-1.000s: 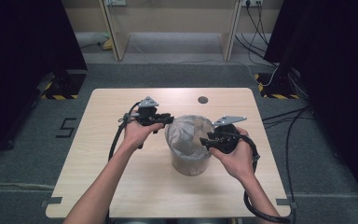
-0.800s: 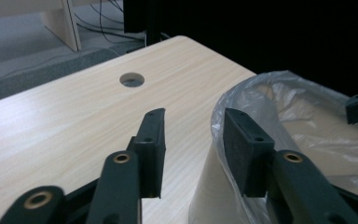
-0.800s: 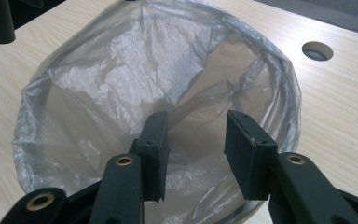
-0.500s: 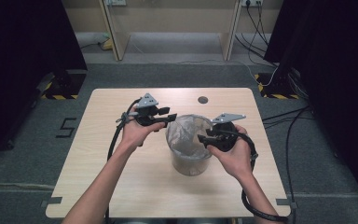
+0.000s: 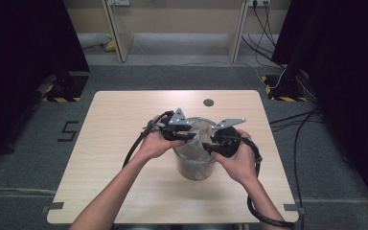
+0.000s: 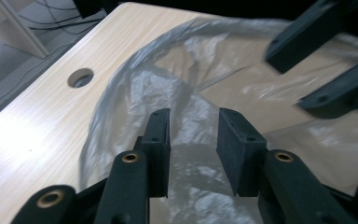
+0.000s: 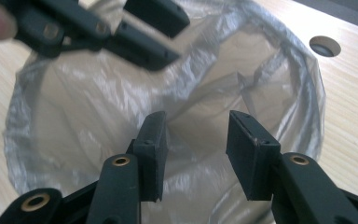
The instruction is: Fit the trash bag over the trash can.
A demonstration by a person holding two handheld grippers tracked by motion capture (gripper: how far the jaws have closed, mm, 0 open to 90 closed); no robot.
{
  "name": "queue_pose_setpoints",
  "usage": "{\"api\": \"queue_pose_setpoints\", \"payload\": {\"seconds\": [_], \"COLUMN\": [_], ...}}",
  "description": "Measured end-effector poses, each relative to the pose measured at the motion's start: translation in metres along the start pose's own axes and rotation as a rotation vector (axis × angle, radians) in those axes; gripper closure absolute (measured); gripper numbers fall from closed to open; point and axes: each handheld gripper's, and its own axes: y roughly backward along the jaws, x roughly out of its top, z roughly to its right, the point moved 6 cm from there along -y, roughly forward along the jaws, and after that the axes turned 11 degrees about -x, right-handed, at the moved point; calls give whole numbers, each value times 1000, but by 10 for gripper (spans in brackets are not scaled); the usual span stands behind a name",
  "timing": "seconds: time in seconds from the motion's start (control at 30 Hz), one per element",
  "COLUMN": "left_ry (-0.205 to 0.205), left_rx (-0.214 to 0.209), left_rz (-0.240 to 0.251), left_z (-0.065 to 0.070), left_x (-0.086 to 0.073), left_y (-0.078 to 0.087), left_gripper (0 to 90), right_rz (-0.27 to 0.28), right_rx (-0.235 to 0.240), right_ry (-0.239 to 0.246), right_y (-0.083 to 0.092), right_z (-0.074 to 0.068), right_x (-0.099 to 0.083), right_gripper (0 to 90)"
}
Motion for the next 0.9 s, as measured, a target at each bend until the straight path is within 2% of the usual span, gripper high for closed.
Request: {"api": "queue_pose_setpoints", "payload": {"seconds": [0.07, 0.23, 0.33, 0.4, 0.43, 0.5, 0.57, 0.63, 0.7, 0.9], "left_ry": [-8, 12, 27, 26, 15, -13, 6, -14, -23, -83], "left_rx": [25, 66, 36, -13, -34, -44, -74, -69, -85, -70], "left_rz": [-2, 30, 93, 124, 121, 92, 78, 19, -20, -136], "left_z": [-3, -8, -1, 8, 12, 15, 16, 15, 16, 18], "left_x": [-1, -1, 8, 16, 21, 25, 26, 24, 21, 17], "left_y": [4, 18, 20, 16, 12, 5, -5, -14, -22, -33], "left_gripper": [663, 699, 680, 651, 642, 638, 639, 646, 653, 687], "right_rz": [-10, -19, -6, -4, -3, -8, -11, -14, -19, -19], "right_rx": [-1, 4, 11, 9, 10, 11, 13, 16, 20, 26], "right_ry": [8, 11, 3, 0, 2, 3, 8, 14, 14, 15], "right_y": [1, 2, 3, 3, 2, 2, 2, 2, 1, 0], "right_z": [1, 2, 3, 3, 3, 2, 1, 0, -1, -1], "right_x": [-2, -5, -4, -2, -2, -1, -1, -1, -1, -2], "right_gripper": [578, 582, 583, 584, 584, 584, 585, 586, 585, 585]}}
